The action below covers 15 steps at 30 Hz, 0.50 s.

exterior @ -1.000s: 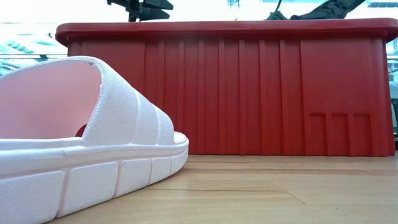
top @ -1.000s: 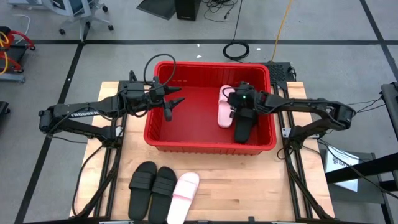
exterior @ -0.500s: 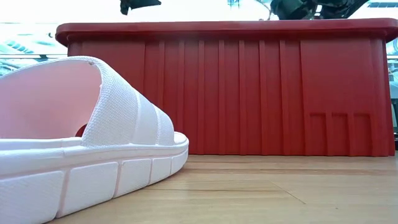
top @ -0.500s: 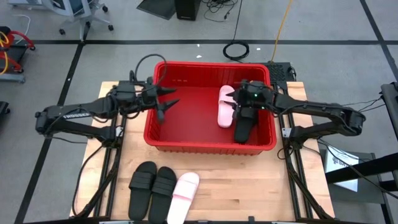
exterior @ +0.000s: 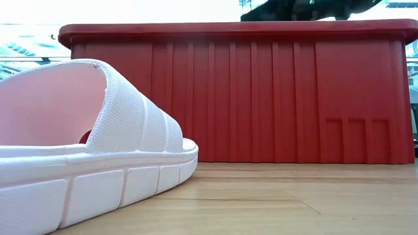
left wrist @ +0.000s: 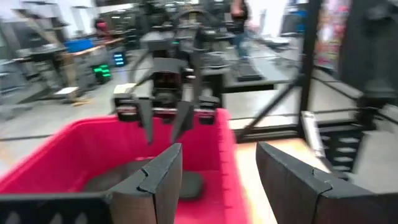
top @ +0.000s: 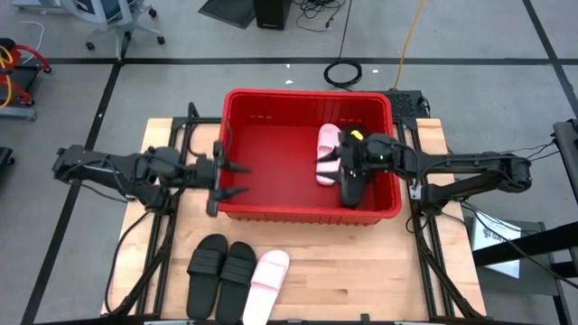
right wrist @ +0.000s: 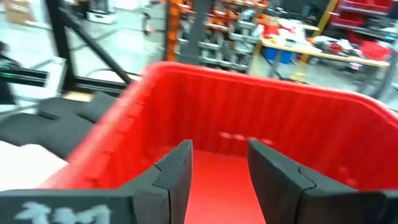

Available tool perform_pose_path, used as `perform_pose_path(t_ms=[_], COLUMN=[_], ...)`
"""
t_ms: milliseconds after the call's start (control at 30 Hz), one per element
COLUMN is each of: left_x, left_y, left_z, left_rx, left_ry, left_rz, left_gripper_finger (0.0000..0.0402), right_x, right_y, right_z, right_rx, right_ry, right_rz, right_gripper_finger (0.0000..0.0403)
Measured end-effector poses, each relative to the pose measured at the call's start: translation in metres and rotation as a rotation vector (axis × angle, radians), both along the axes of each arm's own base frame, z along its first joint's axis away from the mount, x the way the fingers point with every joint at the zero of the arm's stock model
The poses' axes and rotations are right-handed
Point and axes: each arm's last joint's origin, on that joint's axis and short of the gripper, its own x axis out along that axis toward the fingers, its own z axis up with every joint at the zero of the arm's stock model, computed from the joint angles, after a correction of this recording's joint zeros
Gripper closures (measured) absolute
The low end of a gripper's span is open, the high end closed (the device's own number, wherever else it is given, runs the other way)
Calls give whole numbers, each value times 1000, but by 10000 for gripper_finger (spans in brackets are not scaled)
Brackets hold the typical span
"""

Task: Pick and place slides into bin
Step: Put the pink slide into the red bin

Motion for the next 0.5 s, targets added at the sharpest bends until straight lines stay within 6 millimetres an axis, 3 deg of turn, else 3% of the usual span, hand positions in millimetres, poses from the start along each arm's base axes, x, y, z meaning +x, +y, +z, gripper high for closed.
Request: perform_pose_path(t_ms=[500], left_x=[7], left_y=[-77], left_z=[-15], left_rx=[63], left_ry=[19], left_rz=[-314], left_gripper_finger=[199], right_x=[2], right_y=[102], right_z=[10], right_rx=[63], right_ry=[-126], right_rz=[385], right_gripper_finger=[264])
